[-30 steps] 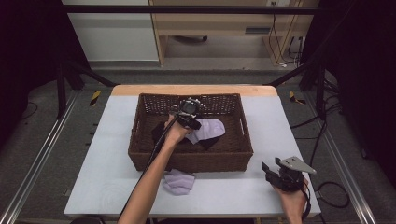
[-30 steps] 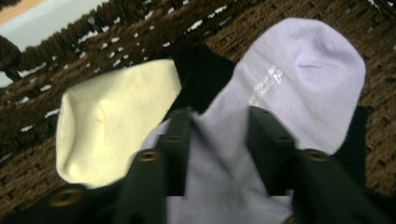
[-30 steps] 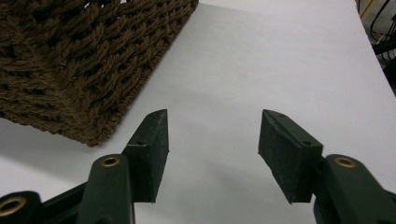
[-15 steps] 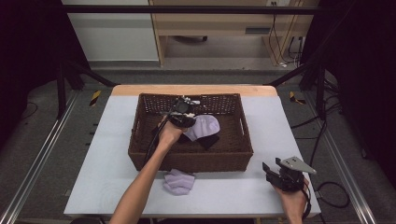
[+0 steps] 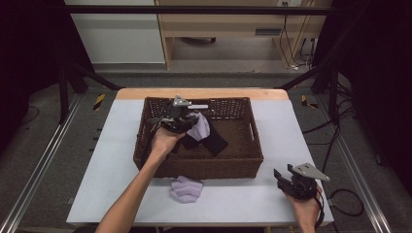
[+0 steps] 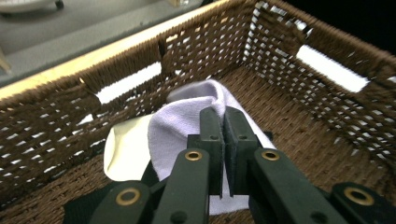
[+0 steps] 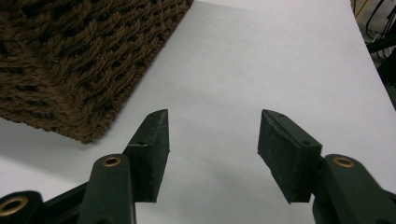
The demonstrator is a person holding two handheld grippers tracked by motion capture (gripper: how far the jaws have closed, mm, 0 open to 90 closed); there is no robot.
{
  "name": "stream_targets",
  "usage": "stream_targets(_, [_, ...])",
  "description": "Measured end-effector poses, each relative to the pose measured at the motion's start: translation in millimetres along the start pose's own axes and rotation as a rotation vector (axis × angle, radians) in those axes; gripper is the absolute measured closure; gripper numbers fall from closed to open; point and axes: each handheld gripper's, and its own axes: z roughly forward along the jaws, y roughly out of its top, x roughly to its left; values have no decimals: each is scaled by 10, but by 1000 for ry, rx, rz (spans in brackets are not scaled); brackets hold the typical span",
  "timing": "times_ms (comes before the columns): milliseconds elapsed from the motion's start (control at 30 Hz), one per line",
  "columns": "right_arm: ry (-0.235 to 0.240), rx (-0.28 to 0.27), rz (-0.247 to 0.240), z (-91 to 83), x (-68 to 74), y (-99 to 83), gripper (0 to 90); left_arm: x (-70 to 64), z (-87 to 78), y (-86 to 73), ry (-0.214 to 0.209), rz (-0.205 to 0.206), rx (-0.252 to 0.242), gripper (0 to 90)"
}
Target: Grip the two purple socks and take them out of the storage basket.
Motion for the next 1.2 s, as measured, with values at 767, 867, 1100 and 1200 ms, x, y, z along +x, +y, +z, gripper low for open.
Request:
stream_targets(767, [-9,-1,12,-8,-17,-2,440,-143,-960,-146,-63,34,-231,861])
stream_targets(867, [-8,-2,11,-10,-17,-2,440,-165,-1052,-173,-73,36,-253,861])
stream_targets(1100, [-11,-4,12,-17,-22,-2,441,-246,-1275,-264,-89,55,-279,861])
stream_targets(1200, [-13,-7,7,-18,-25,-4,440,-291,-1351,-297,-99,62,-288,861])
